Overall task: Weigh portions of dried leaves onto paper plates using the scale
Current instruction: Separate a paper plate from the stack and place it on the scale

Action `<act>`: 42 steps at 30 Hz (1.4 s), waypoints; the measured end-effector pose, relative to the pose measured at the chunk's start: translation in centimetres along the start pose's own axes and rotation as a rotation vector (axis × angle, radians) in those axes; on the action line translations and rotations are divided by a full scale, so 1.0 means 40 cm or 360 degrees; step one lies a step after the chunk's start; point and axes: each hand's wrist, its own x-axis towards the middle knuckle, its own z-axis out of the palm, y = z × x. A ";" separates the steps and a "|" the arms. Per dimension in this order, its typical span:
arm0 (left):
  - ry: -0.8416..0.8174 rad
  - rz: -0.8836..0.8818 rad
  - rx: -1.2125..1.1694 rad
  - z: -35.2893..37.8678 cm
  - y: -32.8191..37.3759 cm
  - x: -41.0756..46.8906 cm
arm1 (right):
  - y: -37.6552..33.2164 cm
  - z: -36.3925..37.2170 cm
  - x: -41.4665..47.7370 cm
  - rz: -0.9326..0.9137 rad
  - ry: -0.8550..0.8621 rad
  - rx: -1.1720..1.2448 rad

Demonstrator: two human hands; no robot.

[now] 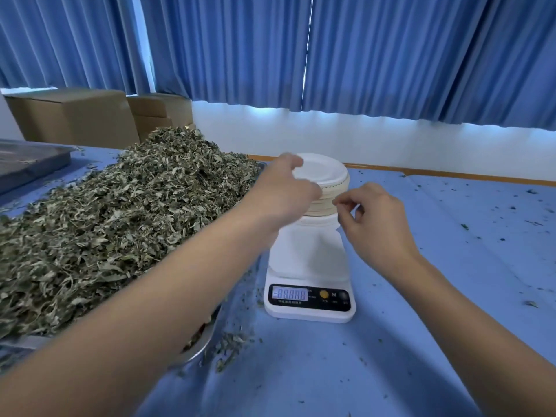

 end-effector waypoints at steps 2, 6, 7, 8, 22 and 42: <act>-0.0013 0.0104 0.0384 -0.021 0.019 0.059 | 0.002 0.012 0.053 -0.0038 -0.0022 -0.0009; -0.0192 0.0295 0.1021 -0.040 -0.016 0.149 | 0.016 0.031 0.138 -0.0165 -0.0117 -0.0099; -0.0251 0.0360 0.1117 -0.041 -0.031 0.168 | 0.023 0.035 0.156 -0.0191 -0.0152 -0.0130; -0.0312 0.0412 0.1196 -0.042 -0.045 0.186 | 0.031 0.039 0.174 -0.0206 -0.0203 -0.0167; -0.0465 0.0697 0.1152 -0.084 -0.122 0.312 | 0.097 0.056 0.294 -0.0396 -0.0706 -0.0107; -0.0601 0.0969 0.1317 -0.099 -0.117 0.339 | 0.079 0.031 0.319 -0.0846 -0.0829 -0.0576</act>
